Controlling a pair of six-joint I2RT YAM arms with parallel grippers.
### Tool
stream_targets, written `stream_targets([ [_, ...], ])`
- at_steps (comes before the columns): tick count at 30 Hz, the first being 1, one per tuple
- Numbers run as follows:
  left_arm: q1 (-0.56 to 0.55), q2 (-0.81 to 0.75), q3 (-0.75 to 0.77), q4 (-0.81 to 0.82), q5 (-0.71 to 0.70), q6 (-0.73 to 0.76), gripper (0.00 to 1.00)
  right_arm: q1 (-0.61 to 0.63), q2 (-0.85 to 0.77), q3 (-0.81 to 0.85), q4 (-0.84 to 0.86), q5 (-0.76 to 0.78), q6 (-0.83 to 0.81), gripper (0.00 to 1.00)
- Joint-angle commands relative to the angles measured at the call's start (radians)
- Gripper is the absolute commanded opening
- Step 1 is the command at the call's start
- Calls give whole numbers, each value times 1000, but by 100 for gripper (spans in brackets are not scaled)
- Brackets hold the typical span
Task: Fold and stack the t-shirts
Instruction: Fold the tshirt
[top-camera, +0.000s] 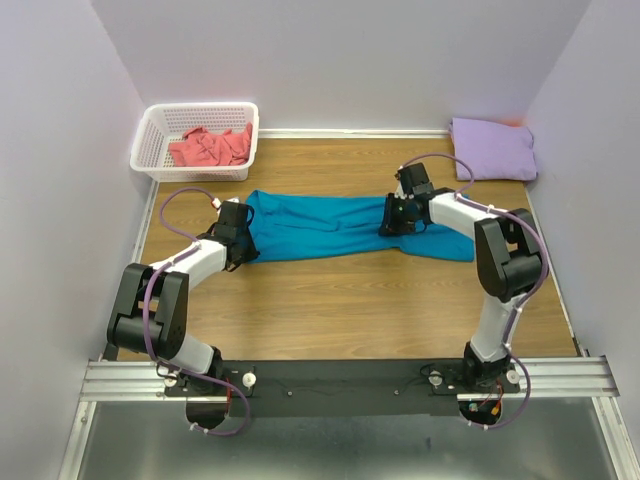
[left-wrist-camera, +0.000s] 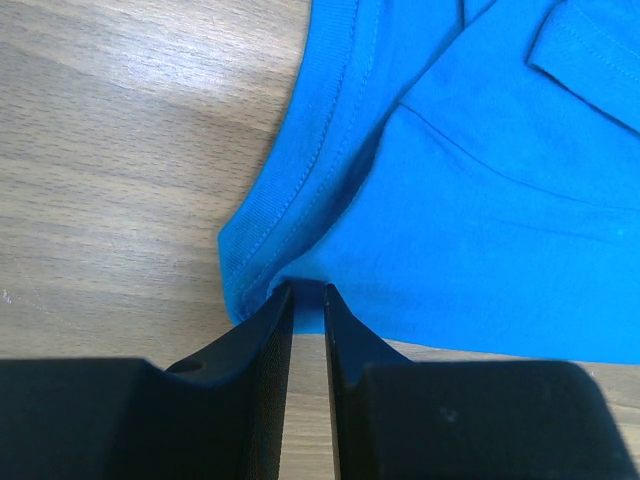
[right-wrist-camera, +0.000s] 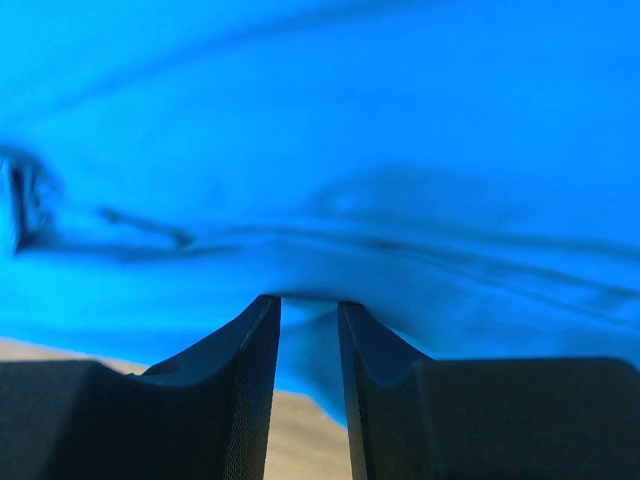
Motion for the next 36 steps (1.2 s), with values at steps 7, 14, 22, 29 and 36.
stream_targets([
  [7, 6, -4, -15, -43, -62, 7, 27, -93, 28, 69, -22, 143, -48, 37],
  [14, 6, 19, 6, -50, -71, 19, 27, -123, -74, -88, -22, 166, -38, 37],
  [22, 15, 45, 25, -76, -86, 41, 27, -199, -219, -270, -29, 309, 45, 38],
  [29, 30, 36, 11, -94, -94, 42, 27, -255, -347, -358, -72, 366, 82, 41],
  [36, 37, 33, 32, -100, -112, 50, 27, -274, -419, -368, -103, 362, 77, 51],
])
